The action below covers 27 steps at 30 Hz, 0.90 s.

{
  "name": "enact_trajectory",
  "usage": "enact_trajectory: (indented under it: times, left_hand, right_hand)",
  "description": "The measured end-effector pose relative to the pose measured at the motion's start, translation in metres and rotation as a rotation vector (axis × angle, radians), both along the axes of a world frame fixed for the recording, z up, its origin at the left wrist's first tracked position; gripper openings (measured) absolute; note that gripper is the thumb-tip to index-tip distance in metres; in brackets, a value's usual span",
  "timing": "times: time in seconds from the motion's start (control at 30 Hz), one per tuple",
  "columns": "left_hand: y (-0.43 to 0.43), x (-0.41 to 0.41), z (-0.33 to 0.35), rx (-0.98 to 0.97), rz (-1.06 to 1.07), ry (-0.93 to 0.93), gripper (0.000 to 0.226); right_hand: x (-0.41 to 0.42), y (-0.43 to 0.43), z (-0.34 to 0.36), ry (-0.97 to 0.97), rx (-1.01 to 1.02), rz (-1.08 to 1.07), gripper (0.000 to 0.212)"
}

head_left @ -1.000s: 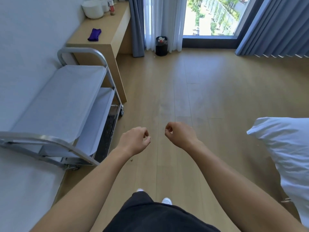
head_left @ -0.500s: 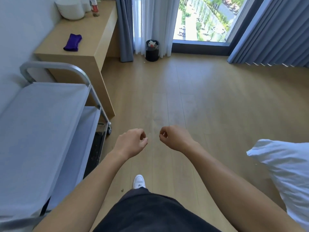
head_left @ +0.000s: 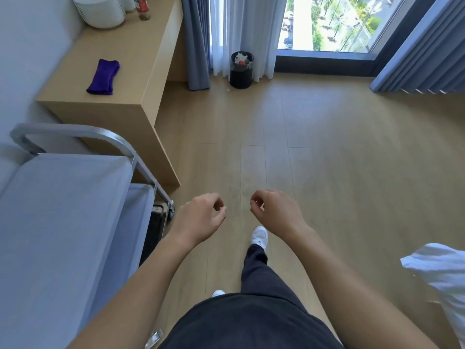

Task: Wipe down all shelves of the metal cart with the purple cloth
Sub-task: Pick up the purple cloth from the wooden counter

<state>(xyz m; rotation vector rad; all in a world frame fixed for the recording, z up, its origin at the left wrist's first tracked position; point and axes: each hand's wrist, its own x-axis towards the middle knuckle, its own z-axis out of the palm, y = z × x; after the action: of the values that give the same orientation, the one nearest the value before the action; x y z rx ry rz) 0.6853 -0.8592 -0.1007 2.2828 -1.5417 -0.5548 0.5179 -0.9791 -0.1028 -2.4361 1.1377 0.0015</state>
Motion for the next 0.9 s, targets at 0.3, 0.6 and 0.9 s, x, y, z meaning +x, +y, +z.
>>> enact_trajectory:
  times: [0.3, 0.6, 0.9]
  left_hand:
    - [-0.186, 0.061, 0.0, 0.052, 0.087, -0.027, 0.018]
    - [-0.289, 0.127, 0.005, 0.065, 0.196, 0.006, 0.021]
    - [-0.38, 0.266, -0.019, 0.012, 0.255, 0.028, 0.017]
  right_hand:
    - [0.074, -0.184, -0.012, 0.033, 0.015, 0.043, 0.021]
    - [0.158, -0.301, -0.003, 0.059, 0.023, 0.132, 0.023]
    - [0.302, -0.387, -0.015, 0.085, -0.005, 0.207, 0.023]
